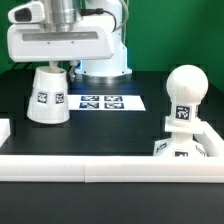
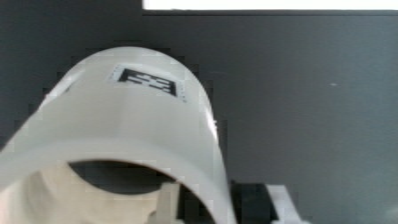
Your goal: Assemble lamp
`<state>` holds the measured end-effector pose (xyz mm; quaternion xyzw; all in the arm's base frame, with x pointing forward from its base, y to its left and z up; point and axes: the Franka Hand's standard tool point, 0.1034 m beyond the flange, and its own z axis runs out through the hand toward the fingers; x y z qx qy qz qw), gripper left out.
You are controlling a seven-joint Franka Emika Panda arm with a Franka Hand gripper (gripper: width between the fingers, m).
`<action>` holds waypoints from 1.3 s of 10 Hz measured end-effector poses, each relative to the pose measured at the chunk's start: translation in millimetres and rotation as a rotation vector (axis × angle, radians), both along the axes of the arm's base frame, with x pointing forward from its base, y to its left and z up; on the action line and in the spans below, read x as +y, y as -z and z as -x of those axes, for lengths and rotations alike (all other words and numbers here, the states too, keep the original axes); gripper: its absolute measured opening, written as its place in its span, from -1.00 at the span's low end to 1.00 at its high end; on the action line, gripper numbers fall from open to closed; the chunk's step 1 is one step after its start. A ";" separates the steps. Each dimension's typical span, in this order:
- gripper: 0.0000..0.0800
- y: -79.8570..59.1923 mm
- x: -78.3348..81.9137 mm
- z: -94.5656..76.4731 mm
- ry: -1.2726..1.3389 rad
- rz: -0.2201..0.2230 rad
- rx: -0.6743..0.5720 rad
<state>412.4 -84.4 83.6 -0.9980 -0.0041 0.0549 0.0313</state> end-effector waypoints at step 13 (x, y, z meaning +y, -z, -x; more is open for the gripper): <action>-0.89 -64.2 72.3 -85.3 -0.077 -0.061 -0.032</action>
Offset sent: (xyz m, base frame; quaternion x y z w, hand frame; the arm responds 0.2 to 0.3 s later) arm 0.0523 0.0410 0.0393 0.0405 0.0137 -0.0059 0.9991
